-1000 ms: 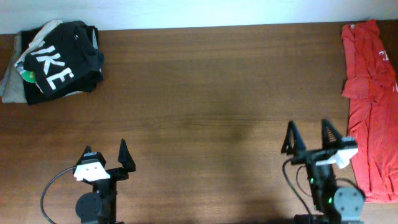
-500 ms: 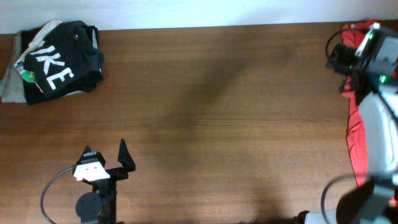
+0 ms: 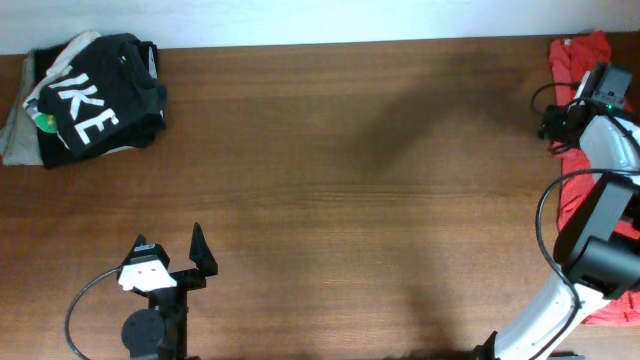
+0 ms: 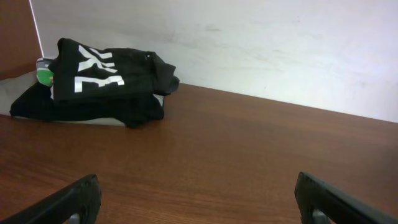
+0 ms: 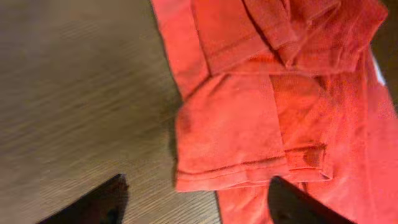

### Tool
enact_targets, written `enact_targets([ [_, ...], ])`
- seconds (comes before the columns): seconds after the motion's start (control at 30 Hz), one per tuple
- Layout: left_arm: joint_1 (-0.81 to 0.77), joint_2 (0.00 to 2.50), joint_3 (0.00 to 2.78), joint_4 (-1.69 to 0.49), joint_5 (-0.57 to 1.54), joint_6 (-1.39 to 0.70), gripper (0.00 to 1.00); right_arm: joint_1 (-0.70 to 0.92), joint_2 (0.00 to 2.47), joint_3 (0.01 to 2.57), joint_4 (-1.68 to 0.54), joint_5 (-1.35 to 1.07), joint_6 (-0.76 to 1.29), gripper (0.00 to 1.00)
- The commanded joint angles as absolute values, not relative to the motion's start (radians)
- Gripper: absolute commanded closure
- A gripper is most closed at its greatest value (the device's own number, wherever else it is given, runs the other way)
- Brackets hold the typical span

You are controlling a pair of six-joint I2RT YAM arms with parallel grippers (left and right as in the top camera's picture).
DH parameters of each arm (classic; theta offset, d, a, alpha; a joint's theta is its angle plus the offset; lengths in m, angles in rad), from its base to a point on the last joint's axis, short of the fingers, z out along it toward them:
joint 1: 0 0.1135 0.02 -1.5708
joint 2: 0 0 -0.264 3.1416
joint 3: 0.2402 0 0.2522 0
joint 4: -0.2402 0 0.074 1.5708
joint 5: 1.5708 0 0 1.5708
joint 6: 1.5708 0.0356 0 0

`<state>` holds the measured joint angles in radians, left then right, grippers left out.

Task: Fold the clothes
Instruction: 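Reach the right gripper to the red T-shirt at the right edge, then grasp the red T-shirt with the right gripper and drag it to center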

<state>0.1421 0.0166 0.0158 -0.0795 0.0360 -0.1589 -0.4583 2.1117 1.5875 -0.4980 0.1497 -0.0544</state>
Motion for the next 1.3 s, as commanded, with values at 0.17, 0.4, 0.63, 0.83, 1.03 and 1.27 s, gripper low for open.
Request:
enact_targets([
  [0.17,0.138,0.012,0.009,-0.080,0.036,-0.167,0.01,-0.480,2.196,1.605,-0.422,0.124,-0.079,0.41],
  [0.4,0.138,0.012,0.009,-0.080,0.036,-0.167,0.01,-0.480,2.246,1.605,-0.419,0.124,-0.082,0.48],
  [0.63,0.138,0.012,0.009,-0.080,0.036,-0.167,0.01,-0.480,2.244,1.605,-0.423,0.125,-0.081,0.92],
  [0.83,0.138,0.012,0.009,-0.080,0.036,-0.167,0.01,-0.467,2.154,1.605,-0.441,0.113,-0.021,0.96],
  [1.03,0.138,0.012,0.009,-0.080,0.036,-0.167,0.01,-0.324,1.919,1.605,-0.442,-0.129,0.009,0.96],
  [1.27,0.138,0.012,0.009,-0.080,0.036,-0.167,0.01,-0.017,1.842,1.605,-0.458,-0.241,0.082,0.96],
])
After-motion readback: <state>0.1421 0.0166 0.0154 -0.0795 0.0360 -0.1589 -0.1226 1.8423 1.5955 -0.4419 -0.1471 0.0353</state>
